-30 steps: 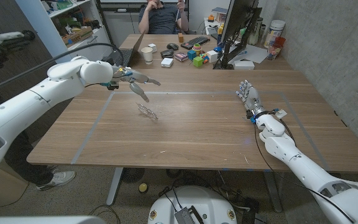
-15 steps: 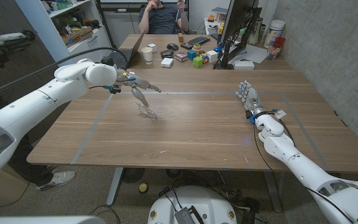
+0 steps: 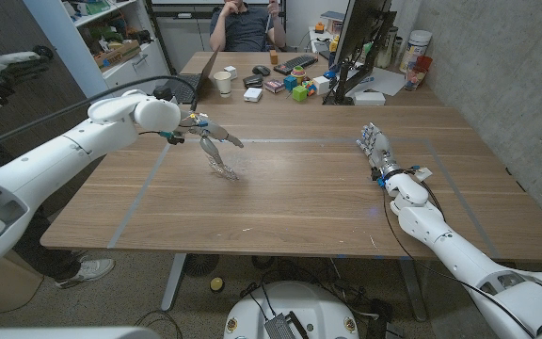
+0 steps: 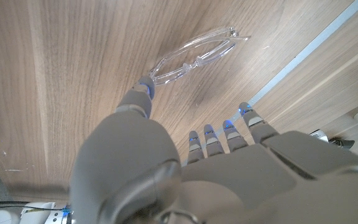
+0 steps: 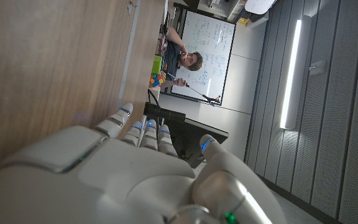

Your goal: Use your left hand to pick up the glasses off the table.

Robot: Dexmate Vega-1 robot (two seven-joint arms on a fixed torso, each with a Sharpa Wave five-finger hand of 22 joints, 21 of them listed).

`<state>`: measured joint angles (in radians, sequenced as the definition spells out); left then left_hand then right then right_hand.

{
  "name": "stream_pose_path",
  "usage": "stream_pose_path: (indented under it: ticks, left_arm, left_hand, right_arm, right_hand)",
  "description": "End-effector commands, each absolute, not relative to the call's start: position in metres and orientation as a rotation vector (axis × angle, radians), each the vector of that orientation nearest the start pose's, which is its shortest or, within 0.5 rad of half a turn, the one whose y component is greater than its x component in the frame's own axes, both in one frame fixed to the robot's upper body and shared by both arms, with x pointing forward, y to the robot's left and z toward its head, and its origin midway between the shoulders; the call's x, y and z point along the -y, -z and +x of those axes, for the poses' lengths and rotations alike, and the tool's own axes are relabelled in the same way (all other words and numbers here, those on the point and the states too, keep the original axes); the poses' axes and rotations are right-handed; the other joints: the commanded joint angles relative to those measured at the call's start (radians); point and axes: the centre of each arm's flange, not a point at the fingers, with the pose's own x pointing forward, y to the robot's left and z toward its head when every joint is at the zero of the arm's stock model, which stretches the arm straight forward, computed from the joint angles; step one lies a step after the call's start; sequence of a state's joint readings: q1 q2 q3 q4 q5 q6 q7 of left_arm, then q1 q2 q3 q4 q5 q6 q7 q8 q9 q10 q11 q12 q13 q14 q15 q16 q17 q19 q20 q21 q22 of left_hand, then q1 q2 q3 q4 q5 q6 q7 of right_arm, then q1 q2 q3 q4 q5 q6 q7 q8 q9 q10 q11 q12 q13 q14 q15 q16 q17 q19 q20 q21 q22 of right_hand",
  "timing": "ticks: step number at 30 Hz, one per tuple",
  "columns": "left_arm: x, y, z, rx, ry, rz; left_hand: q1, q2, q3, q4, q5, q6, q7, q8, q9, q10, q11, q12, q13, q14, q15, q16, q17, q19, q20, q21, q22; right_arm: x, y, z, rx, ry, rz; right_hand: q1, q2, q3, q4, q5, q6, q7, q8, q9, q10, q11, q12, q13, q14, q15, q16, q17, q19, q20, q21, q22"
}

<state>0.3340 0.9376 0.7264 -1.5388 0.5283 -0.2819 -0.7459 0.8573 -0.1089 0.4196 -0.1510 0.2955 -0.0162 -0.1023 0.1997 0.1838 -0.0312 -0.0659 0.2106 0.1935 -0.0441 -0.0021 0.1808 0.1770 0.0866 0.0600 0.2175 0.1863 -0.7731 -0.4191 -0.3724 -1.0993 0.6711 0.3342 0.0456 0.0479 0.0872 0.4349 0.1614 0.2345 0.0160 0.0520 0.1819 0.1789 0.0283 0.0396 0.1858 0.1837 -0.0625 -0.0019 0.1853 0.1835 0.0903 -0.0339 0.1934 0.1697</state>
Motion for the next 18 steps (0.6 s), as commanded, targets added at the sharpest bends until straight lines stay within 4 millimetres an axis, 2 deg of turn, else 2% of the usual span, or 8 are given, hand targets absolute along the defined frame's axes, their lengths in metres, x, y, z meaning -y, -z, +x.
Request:
stream_pose_path:
  ticks: [1,5,18]
  left_arm:
    - [-0.268,-0.094,0.612,0.226,0.566,2.041]
    - [-0.266,-0.091,0.61,0.216,0.55,2.084]
    - [-0.261,-0.071,0.603,0.216,0.446,2.227]
  left_hand:
    - [0.027,0.009,-0.006,-0.002,-0.01,-0.022,-0.017,-0.005,0.005,-0.022,-0.005,-0.007,0.003,-0.027,-0.002,-0.004,0.002,-0.012,-0.016,-0.012,0.001]
    - [0.05,0.027,-0.007,-0.001,-0.026,-0.043,-0.017,-0.009,0.005,-0.065,0.0,-0.019,0.003,-0.065,0.008,-0.008,0.002,-0.04,-0.017,-0.02,0.001]
    - [0.067,0.058,-0.013,0.007,-0.05,-0.091,-0.003,-0.017,0.006,-0.125,0.006,-0.026,0.004,-0.096,0.006,-0.006,0.003,-0.064,-0.007,-0.021,0.003]
  right_arm:
    - [0.3,0.052,0.683,0.541,-0.135,0.131]
    - [0.3,0.052,0.684,0.541,-0.135,0.131]
    - [0.301,0.051,0.685,0.539,-0.133,0.131]
  right_hand:
    - [-0.008,0.061,0.006,0.002,0.007,0.002,0.004,0.007,0.003,0.002,0.003,0.007,0.002,0.003,0.0,0.007,0.002,0.009,-0.013,0.006,0.003]
    - [-0.008,0.061,0.007,0.002,0.007,0.003,0.005,0.007,0.003,0.002,0.004,0.007,0.002,0.004,0.001,0.008,0.002,0.01,-0.012,0.006,0.003]
    - [-0.008,0.06,0.007,0.001,0.007,0.008,0.006,0.009,0.003,0.008,0.006,0.009,0.002,0.011,0.002,0.009,0.002,0.012,-0.011,0.006,0.003]
